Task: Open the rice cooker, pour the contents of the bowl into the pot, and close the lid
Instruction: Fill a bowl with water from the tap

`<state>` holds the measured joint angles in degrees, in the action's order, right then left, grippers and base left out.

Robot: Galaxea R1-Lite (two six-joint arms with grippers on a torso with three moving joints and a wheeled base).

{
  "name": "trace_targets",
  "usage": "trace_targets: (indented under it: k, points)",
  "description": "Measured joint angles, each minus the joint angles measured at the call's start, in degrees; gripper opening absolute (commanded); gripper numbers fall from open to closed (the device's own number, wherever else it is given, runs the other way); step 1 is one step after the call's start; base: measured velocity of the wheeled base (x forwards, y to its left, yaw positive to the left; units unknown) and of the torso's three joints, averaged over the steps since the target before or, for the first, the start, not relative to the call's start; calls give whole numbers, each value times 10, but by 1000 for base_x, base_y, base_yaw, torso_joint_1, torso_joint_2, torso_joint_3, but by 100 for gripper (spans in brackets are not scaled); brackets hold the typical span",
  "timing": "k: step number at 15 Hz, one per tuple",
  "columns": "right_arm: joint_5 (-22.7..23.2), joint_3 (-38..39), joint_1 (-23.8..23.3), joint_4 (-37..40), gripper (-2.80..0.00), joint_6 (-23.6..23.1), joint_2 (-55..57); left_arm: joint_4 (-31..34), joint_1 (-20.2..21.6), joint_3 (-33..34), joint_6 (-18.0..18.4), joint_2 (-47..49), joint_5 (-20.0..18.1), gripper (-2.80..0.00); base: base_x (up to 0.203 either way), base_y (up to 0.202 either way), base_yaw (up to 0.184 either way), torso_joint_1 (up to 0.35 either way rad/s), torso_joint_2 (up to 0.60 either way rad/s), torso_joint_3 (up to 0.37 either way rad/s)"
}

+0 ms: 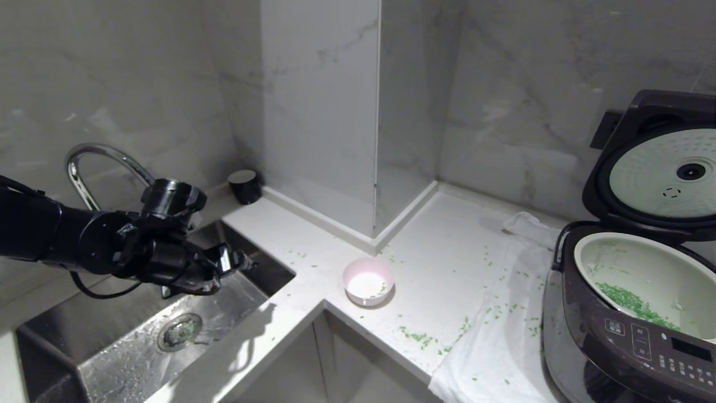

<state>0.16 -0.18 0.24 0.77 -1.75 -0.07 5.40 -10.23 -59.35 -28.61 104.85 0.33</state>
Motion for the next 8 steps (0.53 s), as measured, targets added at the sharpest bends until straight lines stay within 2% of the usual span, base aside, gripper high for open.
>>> trace_targets:
  k: [4,8]
  points:
    - [0,0,0,0,-280,0,0,60,-87,-131,2,27,1,0,0,0,0,0,0,0]
    - [0,0,0,0,-280,0,0,141,-159,-291,9,118,17,0,0,0,0,0,0,0]
